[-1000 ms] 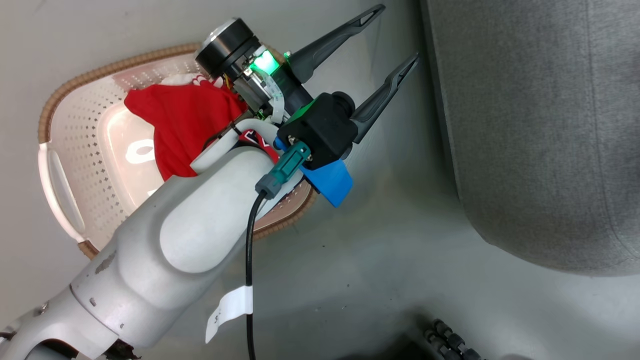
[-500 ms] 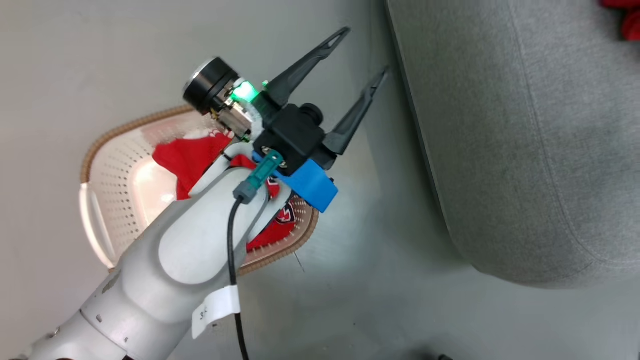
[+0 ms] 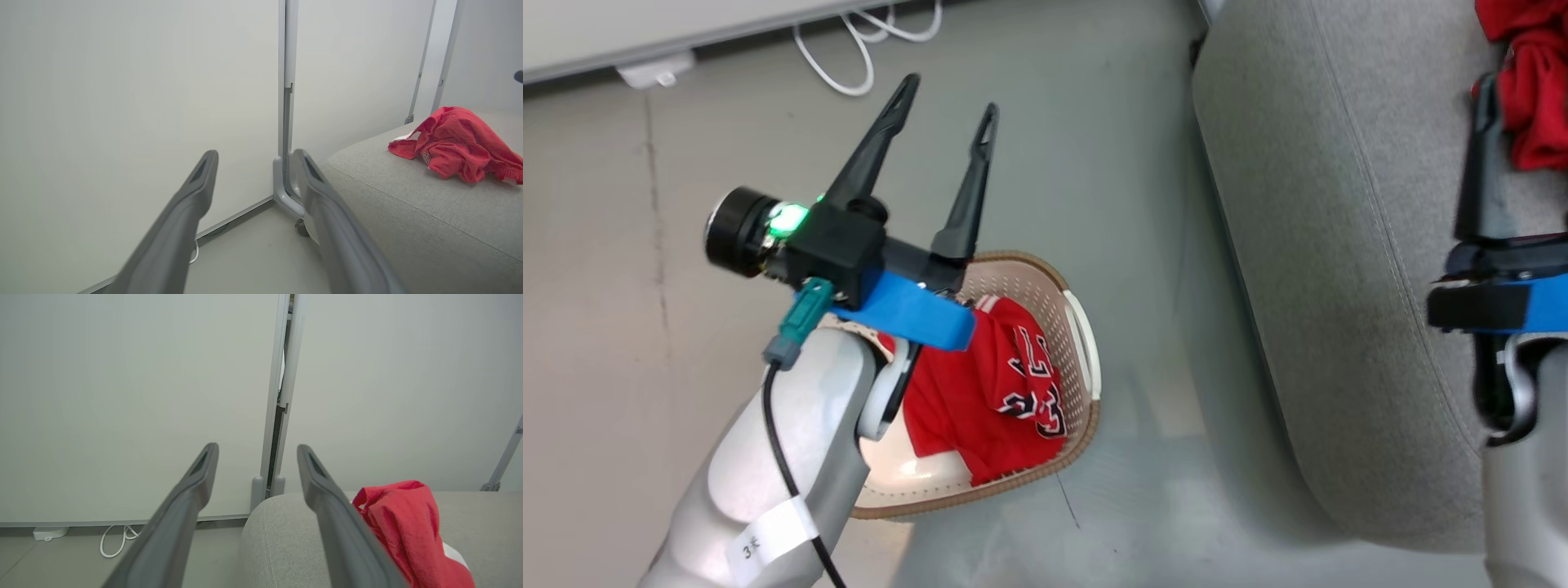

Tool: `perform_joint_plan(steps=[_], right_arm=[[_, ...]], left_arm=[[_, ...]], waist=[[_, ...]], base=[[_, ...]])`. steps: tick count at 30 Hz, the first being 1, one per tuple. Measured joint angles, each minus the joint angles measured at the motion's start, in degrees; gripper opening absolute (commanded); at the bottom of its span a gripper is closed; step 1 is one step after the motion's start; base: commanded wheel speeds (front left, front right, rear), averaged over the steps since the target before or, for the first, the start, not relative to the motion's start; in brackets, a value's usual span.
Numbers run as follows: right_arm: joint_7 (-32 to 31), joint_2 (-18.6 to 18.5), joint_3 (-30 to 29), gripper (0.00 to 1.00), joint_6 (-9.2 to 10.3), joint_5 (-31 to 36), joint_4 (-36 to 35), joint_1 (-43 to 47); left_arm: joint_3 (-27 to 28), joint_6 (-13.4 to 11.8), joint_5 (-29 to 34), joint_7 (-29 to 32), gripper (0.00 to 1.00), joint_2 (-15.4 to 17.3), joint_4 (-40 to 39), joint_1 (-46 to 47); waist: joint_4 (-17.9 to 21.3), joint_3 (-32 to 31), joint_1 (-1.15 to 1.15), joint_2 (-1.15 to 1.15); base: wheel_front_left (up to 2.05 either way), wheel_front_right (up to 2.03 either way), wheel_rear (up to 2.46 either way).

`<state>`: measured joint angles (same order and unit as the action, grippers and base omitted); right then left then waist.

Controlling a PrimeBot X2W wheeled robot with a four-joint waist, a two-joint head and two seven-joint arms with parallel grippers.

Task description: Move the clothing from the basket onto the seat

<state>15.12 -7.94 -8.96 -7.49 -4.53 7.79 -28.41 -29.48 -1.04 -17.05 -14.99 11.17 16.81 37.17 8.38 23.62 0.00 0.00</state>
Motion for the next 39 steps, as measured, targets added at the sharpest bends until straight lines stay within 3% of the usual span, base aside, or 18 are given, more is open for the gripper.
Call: perform_joint_plan(steps=[6, 12, 23, 39], right_arm=[[0.0, 1.2, 5.8, 1.0, 0.0, -0.2, 0.6, 1.5], [0.0, 2.1, 7.8, 1.0, 0.0, -1.1, 2.8, 3.6], [0.0, 3.6, 8.2, 1.0, 0.0, -1.7, 3.5, 11.5], [0.0, 4.6, 5.9, 1.0, 0.0, -2.8, 4.1, 17.4]], left_arm=[[6.7, 0.2, 1.2, 0.0, 1.0, -0.5, -0.5, -6.2], [11.9, 1.6, 3.1, 0.0, 1.0, -1.6, -0.7, -12.0], [19.9, 4.2, 6.1, 0.0, 1.0, -4.6, -1.8, -20.3], [25.1, 6.8, 8.6, 0.0, 1.0, -7.5, -0.9, -26.8]], waist=[[-2.7, -4.9, 0.0, 0.0], [-5.0, -8.7, 0.01, 0.0], [-7.3, -14.1, 0.01, 0.0], [-8.8, -16.7, 0.0, 0.0]], base=[[0.0, 0.0, 0.0], [0.0, 0.0, 0.0], [0.0, 0.0, 0.0], [0.0, 0.0, 0.0]])
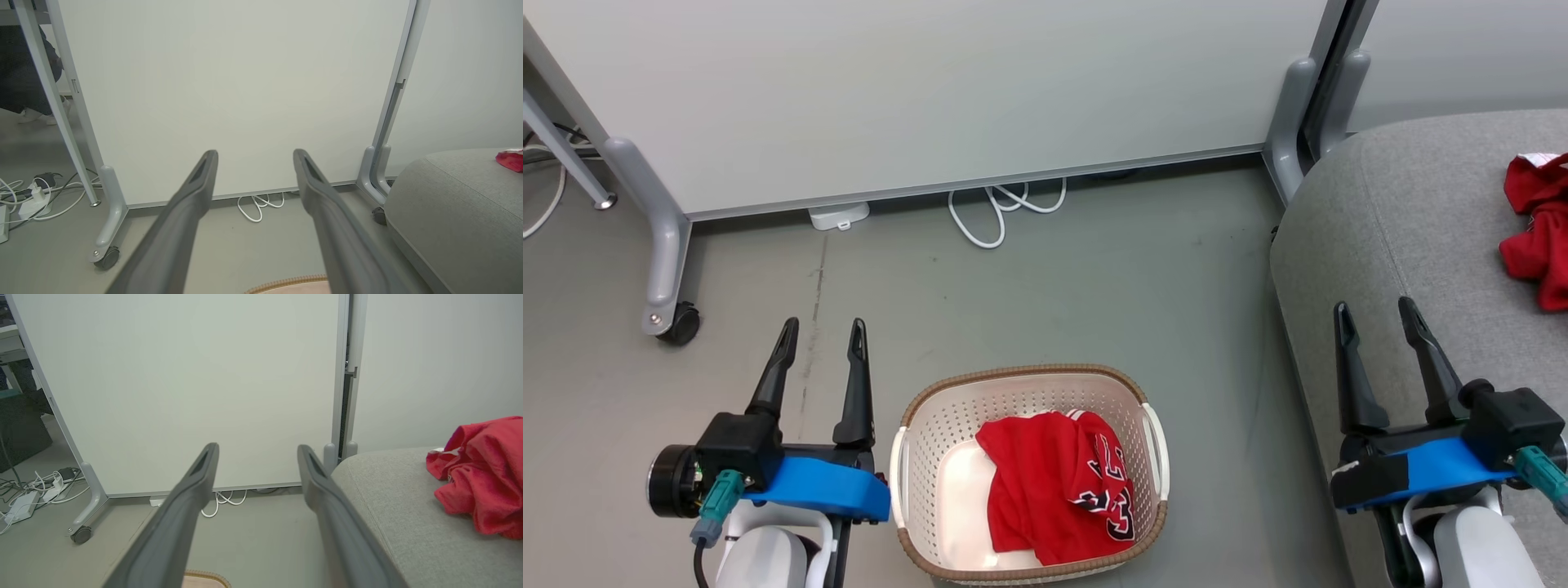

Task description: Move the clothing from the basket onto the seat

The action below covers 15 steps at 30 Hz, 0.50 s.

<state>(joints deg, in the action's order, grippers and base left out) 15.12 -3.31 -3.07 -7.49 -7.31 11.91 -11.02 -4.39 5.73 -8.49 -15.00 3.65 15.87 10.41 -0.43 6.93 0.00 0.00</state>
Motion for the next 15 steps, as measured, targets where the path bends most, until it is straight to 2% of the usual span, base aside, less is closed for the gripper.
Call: perform_joint_plan(steps=[15], right_arm=[[0.0, 0.3, 0.5, 1.0, 0.0, -0.7, 0.4, 1.0]], left_arm=[[0.2, 1.1, 1.5, 0.0, 1.0, -0.6, 1.1, -0.5]], waist=[[-0.4, 0.4, 0.0, 0.0]], base=[[0.0, 0.0, 0.0]])
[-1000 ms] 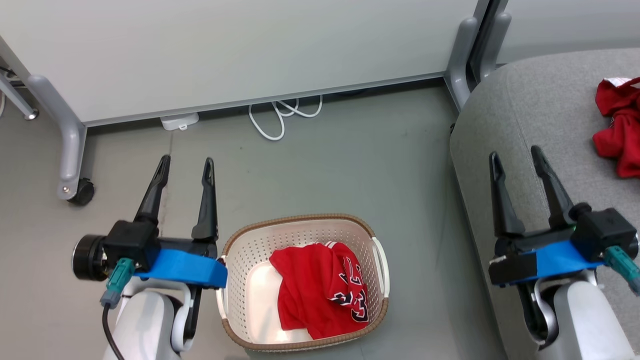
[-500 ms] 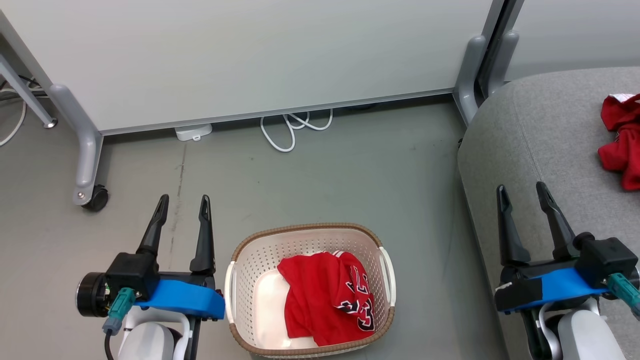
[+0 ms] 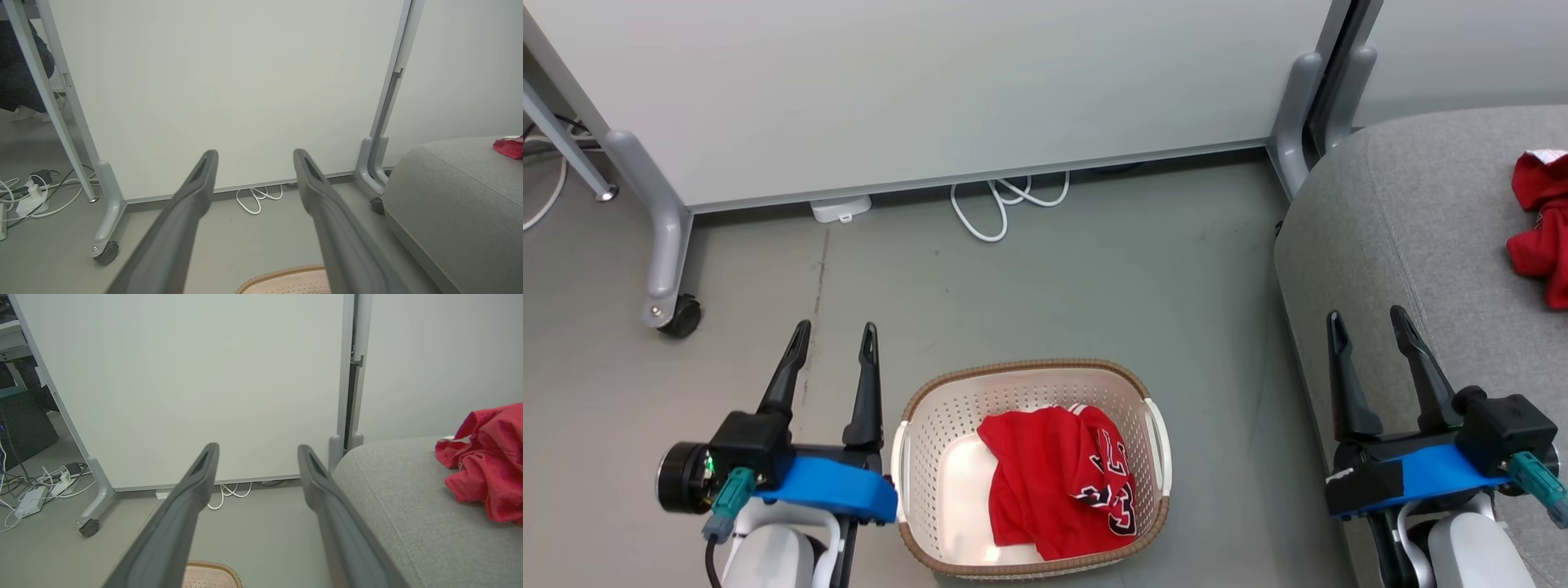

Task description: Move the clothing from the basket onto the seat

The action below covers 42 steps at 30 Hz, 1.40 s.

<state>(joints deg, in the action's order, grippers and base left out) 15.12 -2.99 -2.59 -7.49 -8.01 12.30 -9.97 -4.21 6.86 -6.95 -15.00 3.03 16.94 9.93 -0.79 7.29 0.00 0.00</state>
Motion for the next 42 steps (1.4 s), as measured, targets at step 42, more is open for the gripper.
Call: perform_joint_plan(steps=[42], right_arm=[[0.0, 0.1, 2.7, 1.0, 0.0, -2.8, -7.4, -19.8]], left_arm=[[-39.2, 0.6, -18.3, 7.4, 1.0, 7.3, 46.0, 42.8]], waist=[[12.7, 35.2, -0.02, 0.0]], base=[[0.0, 0.0, 0.0]])
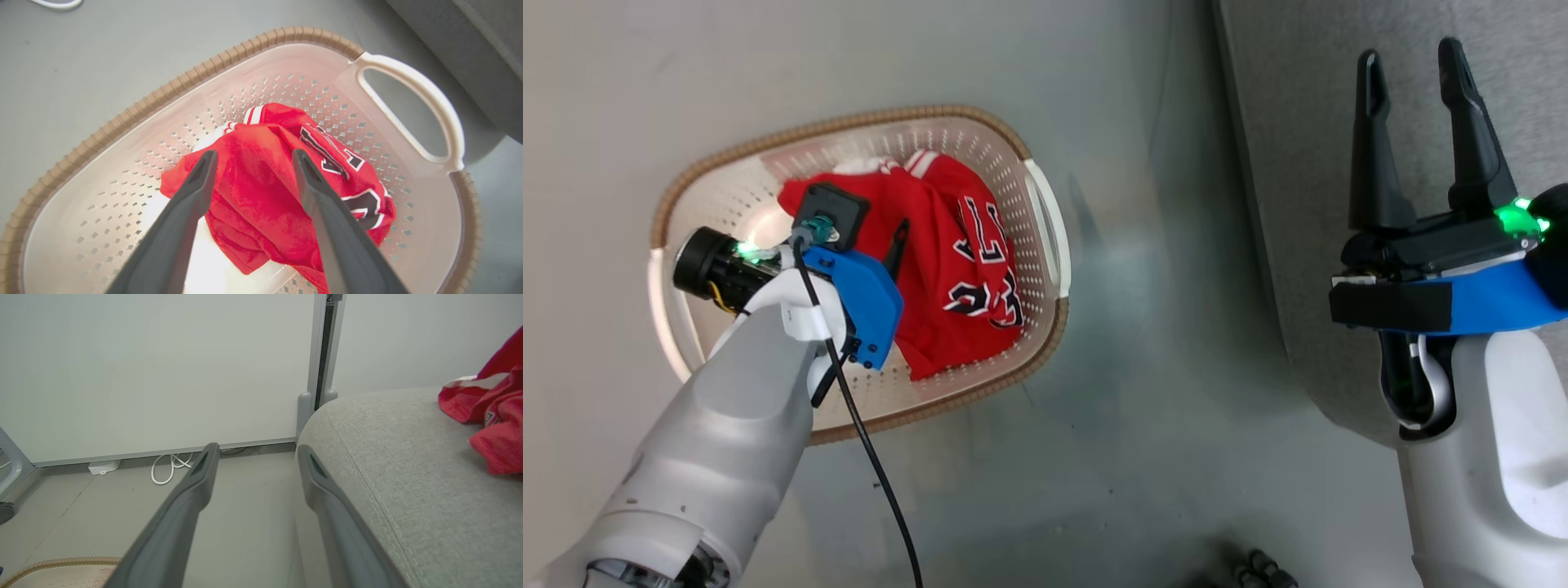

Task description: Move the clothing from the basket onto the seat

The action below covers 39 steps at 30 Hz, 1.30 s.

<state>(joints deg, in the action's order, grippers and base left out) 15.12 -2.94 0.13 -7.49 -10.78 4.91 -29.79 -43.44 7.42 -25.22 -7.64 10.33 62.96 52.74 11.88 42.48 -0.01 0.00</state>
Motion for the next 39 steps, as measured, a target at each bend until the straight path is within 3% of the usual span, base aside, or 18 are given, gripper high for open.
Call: perform_joint_plan(steps=[14, 25, 34, 35, 36, 37, 39], right_arm=[[0.0, 0.0, 1.4, 1.0, 0.0, -0.9, -3.0, -3.5], [0.0, 0.0, 2.1, 1.0, 0.0, -1.3, -5.4, -4.1], [0.0, 0.0, 2.1, 1.0, 0.0, -1.3, -6.5, -4.1], [0.0, 0.0, 2.1, 1.0, 0.0, -1.2, -6.6, -4.1], [0.0, 0.0, 2.1, 1.0, 0.0, -1.1, -6.7, -4.1], [0.0, 0.0, 2.1, 1.0, 0.0, -1.1, -6.8, -4.1], [0.0, 0.0, 2.0, 1.0, 0.0, -1.0, -6.9, -4.1]], left_arm=[[-2.1, 0.0, -9.6, 10.4, 1.0, 2.1, 6.6, 6.5], [-3.6, 0.0, -14.2, 10.8, 1.0, 2.4, 6.5, 9.2], [-6.1, 0.0, -14.3, 9.5, 1.0, 2.1, 8.1, 10.8], [-7.0, 0.0, -13.6, 9.5, 0.45, 2.2, 8.8, 11.1], [-7.2, -0.1, -13.4, 9.5, 0.08, 2.1, 9.0, 11.2], [-7.5, -0.2, -13.1, 9.5, 0.0, 2.1, 9.3, 11.3], [-7.8, -0.2, -12.9, 9.5, 0.0, 2.0, 9.6, 11.4]], waist=[[1.7, 11.7, 0.0, 0.0], [2.6, 18.2, 0.01, 0.0], [3.2, 20.2, 0.01, 0.0], [3.2, 20.3, 0.01, 0.0], [3.2, 20.4, 0.01, 0.0], [3.3, 20.4, 0.01, 0.0], [3.2, 20.4, 0.01, 0.0]], base=[[0.0, 0.0, 0.0], [0.0, 0.0, 0.0], [0.0, 0.0, 0.0], [0.0, 0.0, 0.0], [0.0, 0.0, 0.0], [0.0, 0.0, 0.0], [0.0, 0.0, 0.0]])
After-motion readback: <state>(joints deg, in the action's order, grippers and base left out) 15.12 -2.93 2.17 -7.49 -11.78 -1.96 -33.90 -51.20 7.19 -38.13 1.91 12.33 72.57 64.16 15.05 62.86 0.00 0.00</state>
